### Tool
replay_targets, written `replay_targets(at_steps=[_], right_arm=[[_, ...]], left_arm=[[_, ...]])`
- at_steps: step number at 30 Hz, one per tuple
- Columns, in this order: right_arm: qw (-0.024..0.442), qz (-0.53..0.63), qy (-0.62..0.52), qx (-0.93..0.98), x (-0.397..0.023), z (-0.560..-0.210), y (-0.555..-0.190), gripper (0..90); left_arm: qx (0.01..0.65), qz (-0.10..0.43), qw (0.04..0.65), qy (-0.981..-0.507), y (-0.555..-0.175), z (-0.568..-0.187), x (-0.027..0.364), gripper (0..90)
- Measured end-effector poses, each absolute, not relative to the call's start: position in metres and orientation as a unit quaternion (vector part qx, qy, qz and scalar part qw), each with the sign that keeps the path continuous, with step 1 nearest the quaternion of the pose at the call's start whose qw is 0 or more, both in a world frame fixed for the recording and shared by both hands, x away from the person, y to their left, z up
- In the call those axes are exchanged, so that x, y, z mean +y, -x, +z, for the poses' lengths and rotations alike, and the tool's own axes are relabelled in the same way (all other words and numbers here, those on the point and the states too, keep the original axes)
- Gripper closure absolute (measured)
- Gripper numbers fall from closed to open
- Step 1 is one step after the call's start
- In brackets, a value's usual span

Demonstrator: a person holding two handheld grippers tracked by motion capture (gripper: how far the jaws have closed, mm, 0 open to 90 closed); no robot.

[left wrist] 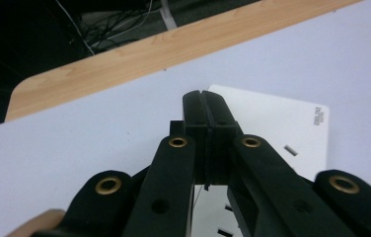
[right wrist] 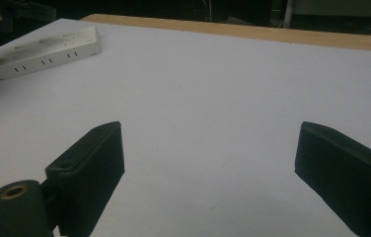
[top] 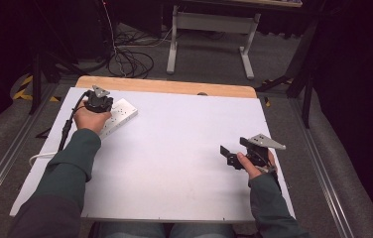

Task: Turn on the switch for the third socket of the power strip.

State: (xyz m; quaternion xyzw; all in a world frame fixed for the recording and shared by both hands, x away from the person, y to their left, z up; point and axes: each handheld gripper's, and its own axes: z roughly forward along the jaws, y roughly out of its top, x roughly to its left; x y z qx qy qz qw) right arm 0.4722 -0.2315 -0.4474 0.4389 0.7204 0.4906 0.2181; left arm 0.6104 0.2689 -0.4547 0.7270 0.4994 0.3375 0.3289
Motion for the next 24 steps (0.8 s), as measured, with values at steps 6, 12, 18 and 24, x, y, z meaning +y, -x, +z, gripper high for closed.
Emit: replay_targets(at_steps=[6,12,18,24], right_arm=[[0.216,0.490,-0.437,0.723,-0.231,-0.448,-0.474,12.0],[0.218,0.489,-0.436,0.723,-0.231,-0.448,-0.473,12.1],[0.220,0.490,-0.436,0.722,-0.232,-0.447,-0.471,12.2],[0.219,0.490,-0.436,0.723,-0.232,-0.447,-0.471,12.2]], left_arm=[[0.496,0.327,0.321,-0.738,-0.621,-0.456,0.263,90.0],[0.498,0.325,0.300,-0.746,-0.623,-0.462,0.264,90.0],[0.497,0.320,0.297,-0.750,-0.624,-0.464,0.262,90.0],[0.497,0.321,0.286,-0.754,-0.624,-0.465,0.263,89.9]])
